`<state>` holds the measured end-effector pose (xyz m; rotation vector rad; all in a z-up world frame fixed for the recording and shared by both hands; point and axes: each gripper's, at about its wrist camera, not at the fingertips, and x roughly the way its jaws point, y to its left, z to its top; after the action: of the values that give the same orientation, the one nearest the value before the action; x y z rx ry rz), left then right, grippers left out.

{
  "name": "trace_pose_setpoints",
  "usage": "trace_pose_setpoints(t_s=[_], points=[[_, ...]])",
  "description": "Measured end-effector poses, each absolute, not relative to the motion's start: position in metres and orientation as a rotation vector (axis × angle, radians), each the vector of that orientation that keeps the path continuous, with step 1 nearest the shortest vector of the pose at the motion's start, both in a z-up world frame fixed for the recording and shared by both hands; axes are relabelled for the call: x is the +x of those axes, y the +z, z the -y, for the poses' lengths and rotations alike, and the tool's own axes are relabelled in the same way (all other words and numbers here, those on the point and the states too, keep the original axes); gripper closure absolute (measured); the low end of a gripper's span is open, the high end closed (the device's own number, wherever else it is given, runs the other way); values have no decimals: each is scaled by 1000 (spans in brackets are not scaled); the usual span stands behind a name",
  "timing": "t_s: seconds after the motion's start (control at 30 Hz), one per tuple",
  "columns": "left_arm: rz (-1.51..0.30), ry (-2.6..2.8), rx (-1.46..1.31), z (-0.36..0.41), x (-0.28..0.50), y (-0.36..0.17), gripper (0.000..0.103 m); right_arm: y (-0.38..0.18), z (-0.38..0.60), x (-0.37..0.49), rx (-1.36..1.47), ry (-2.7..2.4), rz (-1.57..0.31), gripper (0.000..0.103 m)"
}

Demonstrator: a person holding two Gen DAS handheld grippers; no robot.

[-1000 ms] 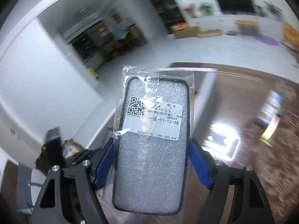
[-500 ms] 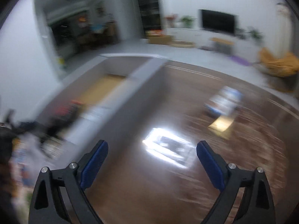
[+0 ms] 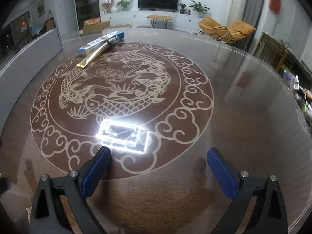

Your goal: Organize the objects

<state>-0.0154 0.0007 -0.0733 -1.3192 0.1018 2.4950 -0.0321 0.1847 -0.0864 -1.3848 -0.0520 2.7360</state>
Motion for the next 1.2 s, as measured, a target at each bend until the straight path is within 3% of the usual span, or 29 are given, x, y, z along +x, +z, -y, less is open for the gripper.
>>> trace_pose_setpoints(t_s=[0.23, 0.43, 0.83, 1.07, 1.2], points=[[-192, 2579, -1357, 4, -62, -99, 6, -85, -190, -32, -1394, 2724, 2, 0], [-186, 2566, -1374, 11, -92, -105, 0, -83, -187, -28, -1382, 2720, 29, 0], [-161, 2609, -1342, 30, -102, -111, 0, -84, -191, -31, -1409, 2719, -32, 0], [-155, 2608, -1344, 29, -104, -110, 0, -83, -164, -125, -1563, 2768, 49, 0], [-152, 2606, -1344, 29, -104, -110, 0, -73, -133, -195, -1599, 2828, -118, 6]])
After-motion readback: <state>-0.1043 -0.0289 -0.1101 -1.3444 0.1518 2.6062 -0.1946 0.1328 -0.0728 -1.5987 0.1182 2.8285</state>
